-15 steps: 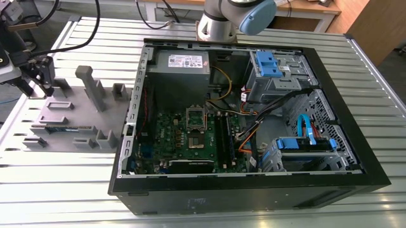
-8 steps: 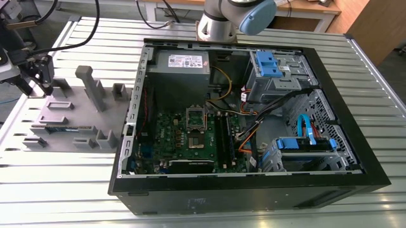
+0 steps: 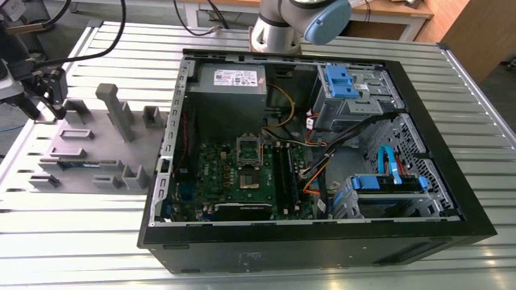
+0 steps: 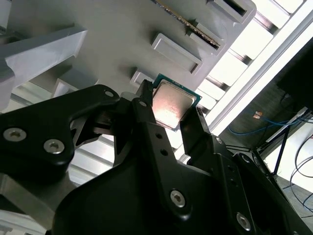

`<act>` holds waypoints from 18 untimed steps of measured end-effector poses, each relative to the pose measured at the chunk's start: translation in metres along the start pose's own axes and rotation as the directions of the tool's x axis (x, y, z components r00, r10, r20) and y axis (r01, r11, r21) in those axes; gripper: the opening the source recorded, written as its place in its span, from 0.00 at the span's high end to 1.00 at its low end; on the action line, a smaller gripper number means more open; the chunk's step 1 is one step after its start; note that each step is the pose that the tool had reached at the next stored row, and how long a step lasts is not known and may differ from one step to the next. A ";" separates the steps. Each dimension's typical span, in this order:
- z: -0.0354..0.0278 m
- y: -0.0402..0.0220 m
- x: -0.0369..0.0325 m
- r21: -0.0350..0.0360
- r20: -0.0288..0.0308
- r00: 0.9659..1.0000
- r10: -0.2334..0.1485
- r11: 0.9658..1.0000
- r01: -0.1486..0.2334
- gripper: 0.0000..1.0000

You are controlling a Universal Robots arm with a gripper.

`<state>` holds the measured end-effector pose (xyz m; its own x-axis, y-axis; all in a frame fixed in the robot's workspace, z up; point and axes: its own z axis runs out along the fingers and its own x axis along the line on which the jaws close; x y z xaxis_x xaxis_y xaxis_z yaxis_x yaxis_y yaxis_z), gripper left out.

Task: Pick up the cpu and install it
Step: 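Pick up the cpu and move it towards the insertion slot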

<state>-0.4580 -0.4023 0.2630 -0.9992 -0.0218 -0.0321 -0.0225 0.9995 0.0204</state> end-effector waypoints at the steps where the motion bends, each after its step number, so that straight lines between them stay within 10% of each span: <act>1: -0.0002 0.0000 0.0000 0.000 0.000 1.000 0.000 1.000 0.000 0.53; 18: -0.0097 0.0002 -0.0003 0.000 0.000 1.000 0.000 1.000 0.000 0.53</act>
<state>-0.4581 -0.4024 0.2727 -0.9993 -0.0219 -0.0319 -0.0225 0.9995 0.0202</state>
